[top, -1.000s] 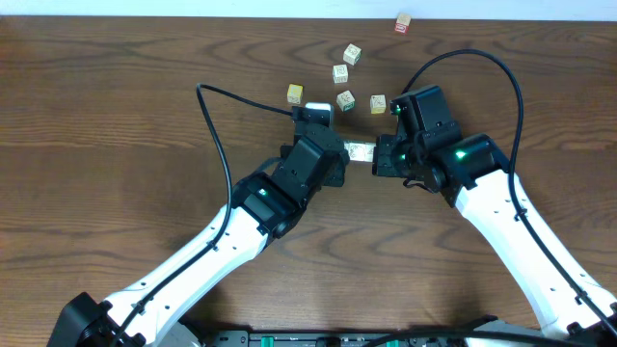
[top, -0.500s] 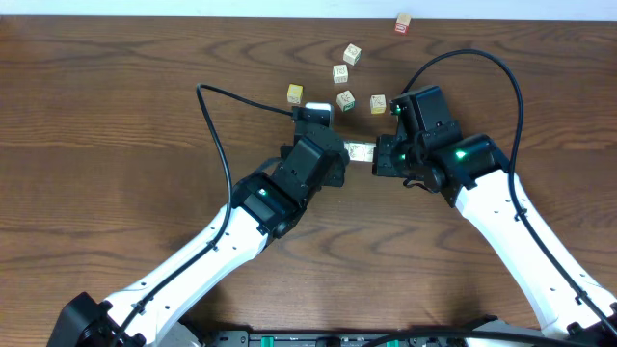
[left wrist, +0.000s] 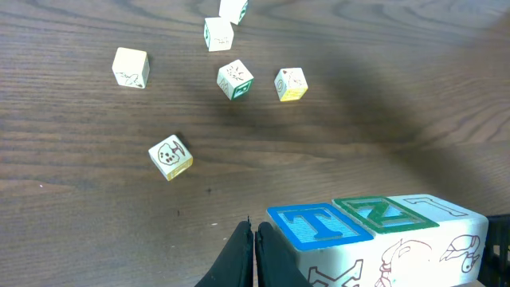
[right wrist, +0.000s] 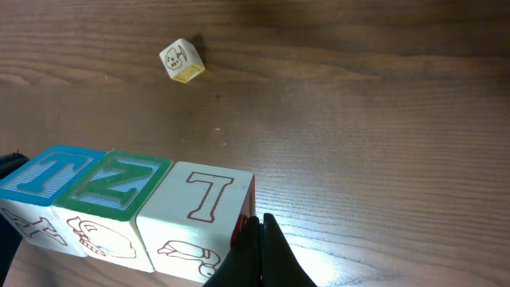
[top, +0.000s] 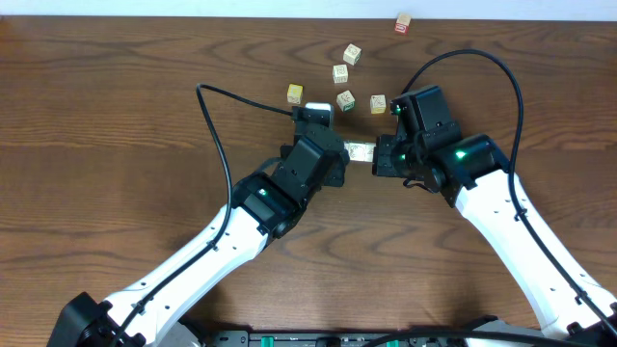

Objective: Lift 3 blocks
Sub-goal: 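Hold the row raised between both grippers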

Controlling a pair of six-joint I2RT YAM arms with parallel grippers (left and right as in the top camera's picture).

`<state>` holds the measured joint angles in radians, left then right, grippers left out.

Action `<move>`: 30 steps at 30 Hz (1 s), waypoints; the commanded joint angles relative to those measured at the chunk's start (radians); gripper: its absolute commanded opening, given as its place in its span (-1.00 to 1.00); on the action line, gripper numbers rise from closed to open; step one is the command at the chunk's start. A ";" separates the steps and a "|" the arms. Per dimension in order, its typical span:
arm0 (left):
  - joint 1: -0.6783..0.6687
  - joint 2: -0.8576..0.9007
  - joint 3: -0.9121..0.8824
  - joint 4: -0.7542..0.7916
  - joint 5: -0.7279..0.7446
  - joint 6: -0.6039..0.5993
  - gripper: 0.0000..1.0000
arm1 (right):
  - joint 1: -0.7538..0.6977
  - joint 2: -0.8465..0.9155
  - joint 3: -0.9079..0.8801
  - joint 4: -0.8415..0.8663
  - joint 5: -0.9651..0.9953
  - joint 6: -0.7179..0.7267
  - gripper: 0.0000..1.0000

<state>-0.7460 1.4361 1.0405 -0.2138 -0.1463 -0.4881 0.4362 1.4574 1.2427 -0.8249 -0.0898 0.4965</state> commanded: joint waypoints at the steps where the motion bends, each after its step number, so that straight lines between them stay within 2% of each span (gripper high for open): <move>1: -0.087 0.000 0.077 0.056 0.371 0.008 -0.86 | 0.085 -0.014 0.070 0.072 -0.484 0.004 -0.97; 30: -0.087 0.000 0.077 0.027 0.371 0.008 -0.86 | 0.085 -0.016 0.070 0.035 -0.434 0.004 -0.98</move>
<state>-0.7456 1.4361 1.0405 -0.2306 -0.1379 -0.4736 0.4362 1.4574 1.2427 -0.8444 -0.0956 0.4965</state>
